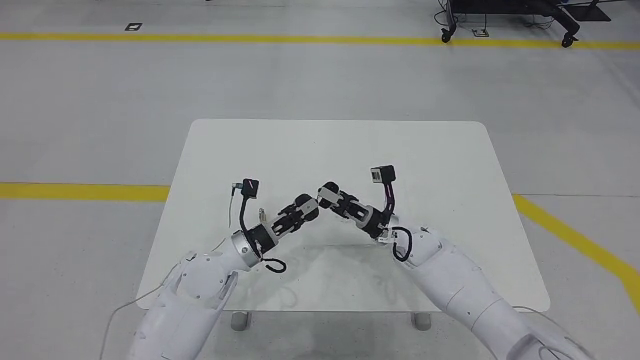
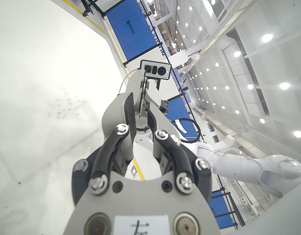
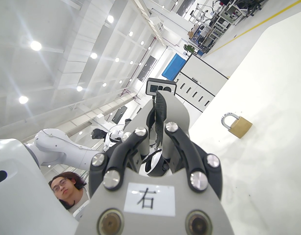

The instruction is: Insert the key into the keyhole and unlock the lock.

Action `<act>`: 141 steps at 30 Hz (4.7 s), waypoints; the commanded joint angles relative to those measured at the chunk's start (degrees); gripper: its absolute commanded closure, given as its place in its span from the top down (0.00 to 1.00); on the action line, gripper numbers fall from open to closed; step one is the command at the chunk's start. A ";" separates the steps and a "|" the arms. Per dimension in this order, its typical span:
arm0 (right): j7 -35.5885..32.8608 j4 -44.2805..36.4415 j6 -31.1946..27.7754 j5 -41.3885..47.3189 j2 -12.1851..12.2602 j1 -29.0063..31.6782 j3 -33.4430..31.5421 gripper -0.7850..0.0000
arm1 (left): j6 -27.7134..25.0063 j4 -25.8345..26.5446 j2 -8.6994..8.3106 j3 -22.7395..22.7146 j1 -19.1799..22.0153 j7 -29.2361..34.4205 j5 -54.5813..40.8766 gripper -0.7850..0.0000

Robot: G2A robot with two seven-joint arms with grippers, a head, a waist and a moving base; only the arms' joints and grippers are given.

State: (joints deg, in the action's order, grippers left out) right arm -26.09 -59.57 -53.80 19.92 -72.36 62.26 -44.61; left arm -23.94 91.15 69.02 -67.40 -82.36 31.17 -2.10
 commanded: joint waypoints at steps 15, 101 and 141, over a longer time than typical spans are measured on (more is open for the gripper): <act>-0.66 0.69 0.01 -1.35 -0.69 0.40 -1.32 0.00 | 0.08 -0.26 -0.09 0.13 0.13 -0.56 -0.96 0.00; -4.68 -0.70 0.37 -2.25 -1.97 3.28 -7.66 0.00 | 0.37 -0.22 -0.64 -0.41 -0.06 -1.99 -2.11 0.29; -5.36 -1.00 1.09 -3.42 -2.32 3.38 -8.29 1.00 | 0.59 -0.09 -0.87 -1.47 -0.11 -4.77 0.90 0.00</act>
State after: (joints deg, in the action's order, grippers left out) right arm -31.45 -60.57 -52.70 16.49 -74.68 65.65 -52.90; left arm -23.35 91.07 68.14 -68.87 -82.47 26.40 -1.20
